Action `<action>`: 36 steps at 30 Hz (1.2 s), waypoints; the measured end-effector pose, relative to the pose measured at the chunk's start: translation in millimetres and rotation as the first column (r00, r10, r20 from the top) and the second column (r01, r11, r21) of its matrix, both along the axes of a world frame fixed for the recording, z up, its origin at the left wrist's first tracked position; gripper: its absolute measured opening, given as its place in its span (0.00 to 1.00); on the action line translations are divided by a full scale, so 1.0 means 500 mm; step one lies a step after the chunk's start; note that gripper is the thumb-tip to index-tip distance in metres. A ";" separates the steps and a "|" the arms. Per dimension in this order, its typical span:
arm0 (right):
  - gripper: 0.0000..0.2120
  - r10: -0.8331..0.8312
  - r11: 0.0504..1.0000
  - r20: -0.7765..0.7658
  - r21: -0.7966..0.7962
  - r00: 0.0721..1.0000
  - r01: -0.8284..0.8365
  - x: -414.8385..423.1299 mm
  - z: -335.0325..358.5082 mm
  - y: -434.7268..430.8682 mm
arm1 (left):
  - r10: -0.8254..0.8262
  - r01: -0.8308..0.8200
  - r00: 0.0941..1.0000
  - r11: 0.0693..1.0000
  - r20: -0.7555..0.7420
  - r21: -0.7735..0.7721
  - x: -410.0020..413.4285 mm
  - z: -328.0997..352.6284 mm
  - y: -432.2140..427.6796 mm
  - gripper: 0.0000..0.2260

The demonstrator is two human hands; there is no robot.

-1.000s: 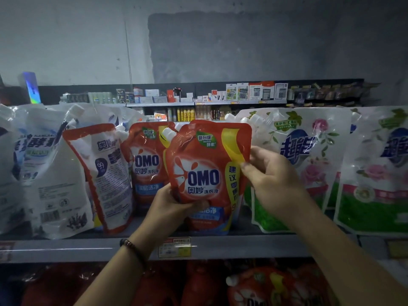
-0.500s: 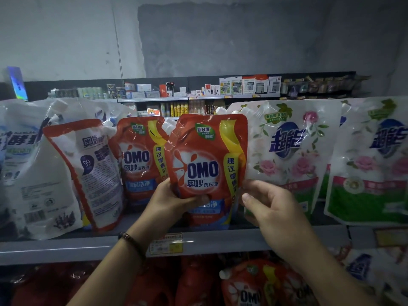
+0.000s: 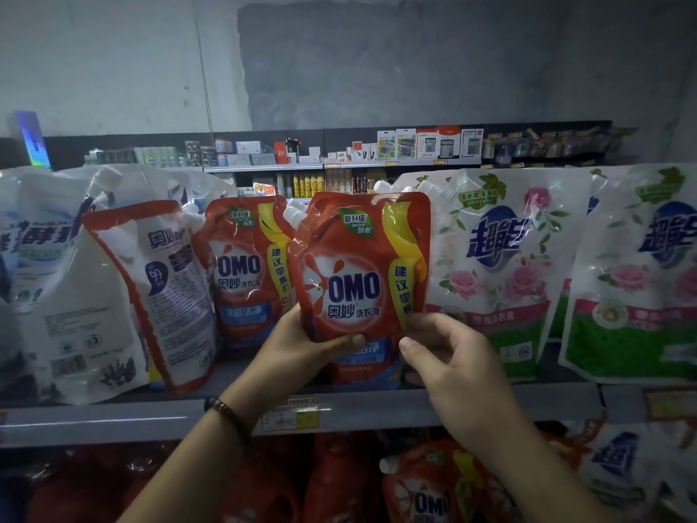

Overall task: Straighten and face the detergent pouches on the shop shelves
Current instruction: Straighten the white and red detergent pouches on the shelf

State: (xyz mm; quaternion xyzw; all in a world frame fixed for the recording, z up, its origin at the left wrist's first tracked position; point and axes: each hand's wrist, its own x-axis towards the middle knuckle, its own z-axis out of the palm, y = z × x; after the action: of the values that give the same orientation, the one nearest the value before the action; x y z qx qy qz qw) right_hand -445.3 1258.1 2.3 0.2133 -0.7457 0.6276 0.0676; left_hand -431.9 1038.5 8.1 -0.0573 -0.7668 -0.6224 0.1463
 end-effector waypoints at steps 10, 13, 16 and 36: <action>0.08 0.026 0.993 -0.048 -0.115 0.999 -0.031 0.052 0.009 -0.094 | 0.079 -0.078 0.997 0.988 -0.001 -0.129 0.068 -0.012 -0.062 0.22; 0.08 0.081 0.988 -0.006 -0.133 0.997 -0.081 0.068 0.009 -0.139 | 0.147 -0.159 0.986 0.968 -0.074 -0.193 0.101 -0.018 -0.092 0.22; 0.08 0.116 0.985 0.015 -0.127 0.993 -0.113 0.082 0.007 -0.188 | 0.179 -0.208 0.971 0.958 -0.156 -0.198 0.136 -0.016 -0.119 0.21; 0.15 0.449 0.887 0.134 -0.188 0.883 -0.422 0.074 0.056 -0.403 | 0.632 -0.670 0.630 0.736 -0.451 0.095 0.212 -0.039 -0.188 0.25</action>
State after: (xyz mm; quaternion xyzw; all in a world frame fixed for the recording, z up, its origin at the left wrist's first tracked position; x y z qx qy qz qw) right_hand -408.4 1056.5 30.3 0.3142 -0.6311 0.6982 -0.1245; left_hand -326.0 944.7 -11.2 0.0738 -0.7035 -0.4638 0.5334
